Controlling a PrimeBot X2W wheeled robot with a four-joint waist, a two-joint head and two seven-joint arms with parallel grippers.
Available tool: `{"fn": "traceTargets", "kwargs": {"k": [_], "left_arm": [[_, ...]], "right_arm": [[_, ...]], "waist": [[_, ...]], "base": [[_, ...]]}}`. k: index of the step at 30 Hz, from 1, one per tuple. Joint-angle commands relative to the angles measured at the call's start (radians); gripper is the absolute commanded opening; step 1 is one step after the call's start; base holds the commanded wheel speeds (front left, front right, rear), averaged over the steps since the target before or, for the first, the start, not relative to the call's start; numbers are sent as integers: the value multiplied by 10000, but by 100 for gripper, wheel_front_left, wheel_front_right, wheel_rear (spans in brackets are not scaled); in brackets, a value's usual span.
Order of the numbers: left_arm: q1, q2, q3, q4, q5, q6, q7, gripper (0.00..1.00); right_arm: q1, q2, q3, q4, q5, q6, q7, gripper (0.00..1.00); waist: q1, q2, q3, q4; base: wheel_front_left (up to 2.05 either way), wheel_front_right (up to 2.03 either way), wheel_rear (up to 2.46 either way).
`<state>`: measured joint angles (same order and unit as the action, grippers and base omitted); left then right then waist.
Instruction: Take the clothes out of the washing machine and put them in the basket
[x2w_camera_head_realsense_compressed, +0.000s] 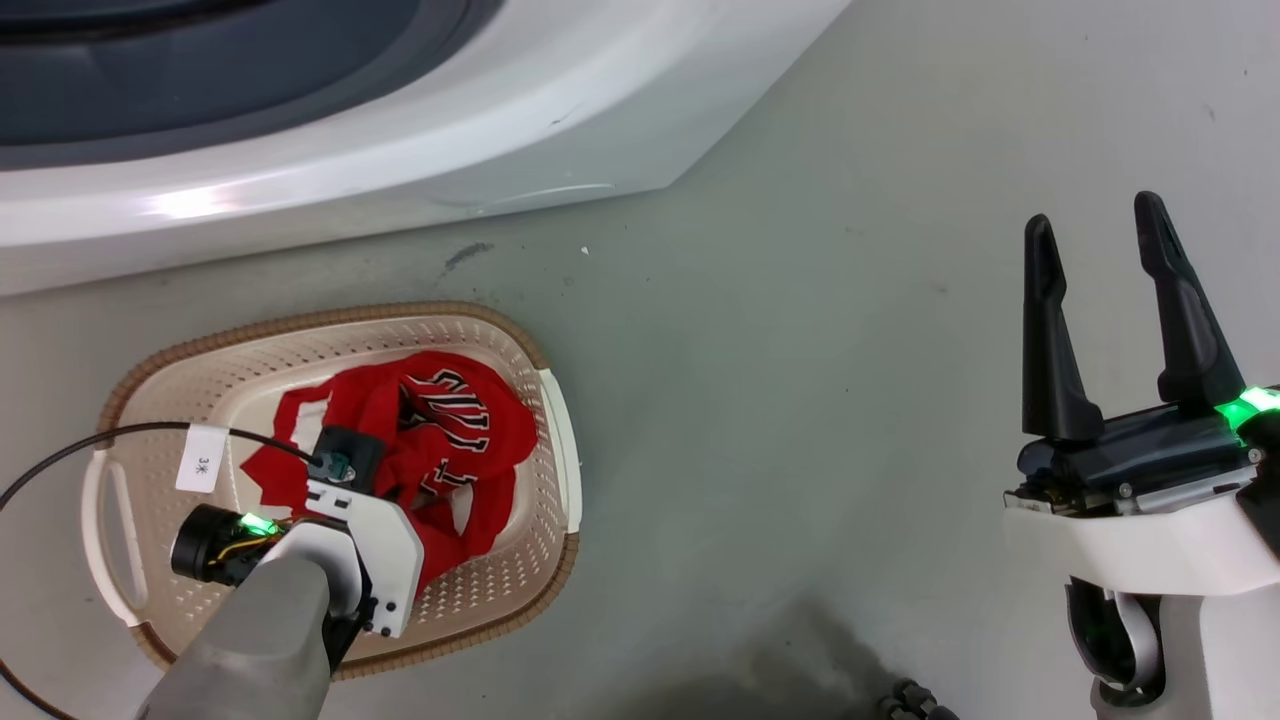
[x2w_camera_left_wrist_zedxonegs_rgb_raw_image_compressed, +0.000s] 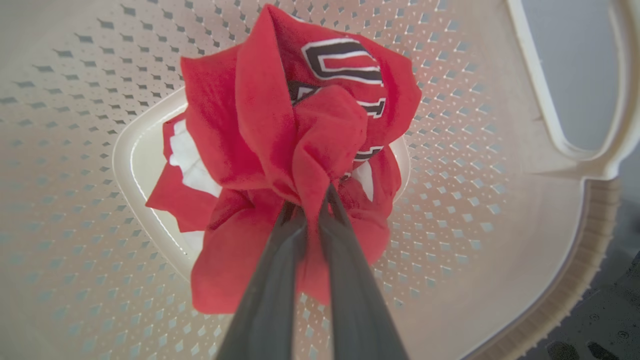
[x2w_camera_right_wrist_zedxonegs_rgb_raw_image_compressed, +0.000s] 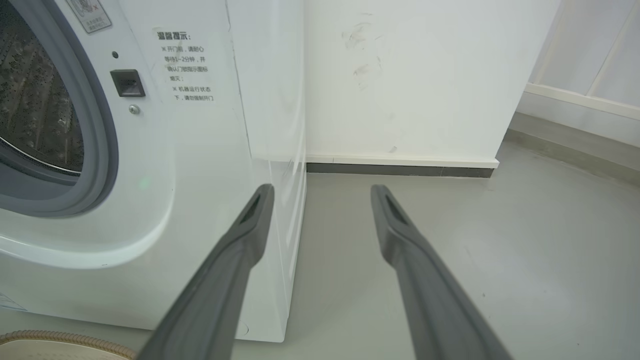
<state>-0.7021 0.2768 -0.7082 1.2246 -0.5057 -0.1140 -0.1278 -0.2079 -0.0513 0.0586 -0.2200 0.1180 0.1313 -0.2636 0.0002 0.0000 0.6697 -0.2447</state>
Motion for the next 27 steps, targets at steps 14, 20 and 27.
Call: {"fn": "traceTargets", "kwargs": {"k": [14,20,27], "left_arm": [[-462,-167,-146,528,-101,66,62,100],[26,-362,-103,583,-270,199,-247,100],[786,-728,125,604,-638,136,-978,100]], "right_arm": [[-369,20,-4,76,-15,-9,-18,100],[19,18,81,218,-181,-9,-16,100],[703,18,178,501,-381,-9,-18,100]], "waist": [[-2,0,347,25],[-2,0,-645,255],[-2,0,-2073,590]], "base": [[0,0,0],[0,0,0],[0,0,0]]}}
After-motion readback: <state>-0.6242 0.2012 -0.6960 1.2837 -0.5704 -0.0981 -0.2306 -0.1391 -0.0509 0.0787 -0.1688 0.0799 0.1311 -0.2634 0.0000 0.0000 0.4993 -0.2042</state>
